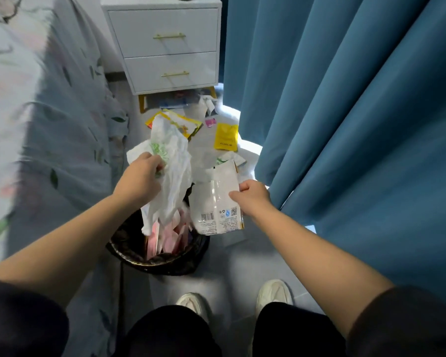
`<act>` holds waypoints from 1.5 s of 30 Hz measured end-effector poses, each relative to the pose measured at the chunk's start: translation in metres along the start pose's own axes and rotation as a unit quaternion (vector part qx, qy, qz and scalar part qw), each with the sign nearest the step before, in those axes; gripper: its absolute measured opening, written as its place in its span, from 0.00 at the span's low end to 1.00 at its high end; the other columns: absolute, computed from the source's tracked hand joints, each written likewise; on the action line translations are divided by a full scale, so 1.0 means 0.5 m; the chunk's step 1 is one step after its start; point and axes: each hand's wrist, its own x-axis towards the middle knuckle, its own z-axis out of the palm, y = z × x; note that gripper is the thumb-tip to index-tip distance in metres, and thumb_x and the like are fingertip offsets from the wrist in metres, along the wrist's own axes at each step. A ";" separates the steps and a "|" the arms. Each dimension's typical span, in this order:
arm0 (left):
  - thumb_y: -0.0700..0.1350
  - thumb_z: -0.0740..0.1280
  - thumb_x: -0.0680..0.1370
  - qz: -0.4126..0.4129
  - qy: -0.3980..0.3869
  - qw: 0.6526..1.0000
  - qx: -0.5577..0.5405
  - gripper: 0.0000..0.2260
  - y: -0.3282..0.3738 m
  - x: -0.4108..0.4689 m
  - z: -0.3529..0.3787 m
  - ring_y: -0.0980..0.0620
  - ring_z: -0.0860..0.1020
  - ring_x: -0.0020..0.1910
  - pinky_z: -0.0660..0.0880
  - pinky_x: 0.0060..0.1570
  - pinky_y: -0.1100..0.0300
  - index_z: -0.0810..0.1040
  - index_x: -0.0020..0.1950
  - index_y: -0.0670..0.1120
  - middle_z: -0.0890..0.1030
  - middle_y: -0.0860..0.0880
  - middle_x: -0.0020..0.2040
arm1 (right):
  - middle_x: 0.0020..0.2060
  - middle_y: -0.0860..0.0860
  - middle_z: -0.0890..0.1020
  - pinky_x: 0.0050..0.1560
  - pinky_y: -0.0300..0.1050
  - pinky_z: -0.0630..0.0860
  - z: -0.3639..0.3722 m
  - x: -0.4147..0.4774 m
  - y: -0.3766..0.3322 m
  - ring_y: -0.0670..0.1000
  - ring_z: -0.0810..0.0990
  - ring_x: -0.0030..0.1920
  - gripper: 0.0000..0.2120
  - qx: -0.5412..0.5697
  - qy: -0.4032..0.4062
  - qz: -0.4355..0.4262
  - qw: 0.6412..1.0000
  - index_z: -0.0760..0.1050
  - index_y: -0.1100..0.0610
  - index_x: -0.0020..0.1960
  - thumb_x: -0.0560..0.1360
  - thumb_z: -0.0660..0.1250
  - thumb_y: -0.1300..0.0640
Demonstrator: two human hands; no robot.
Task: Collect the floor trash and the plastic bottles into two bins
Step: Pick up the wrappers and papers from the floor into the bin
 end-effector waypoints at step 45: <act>0.58 0.63 0.74 -0.090 -0.479 0.868 0.100 0.34 -0.169 -0.054 0.313 0.37 0.51 0.76 0.58 0.72 0.41 0.49 0.75 0.66 0.51 0.43 0.78 | 0.73 0.51 0.62 0.65 0.52 0.69 0.214 0.103 0.042 0.56 0.64 0.69 0.31 -0.317 -0.128 -0.177 0.923 0.55 0.49 0.76 0.76 0.64 0.56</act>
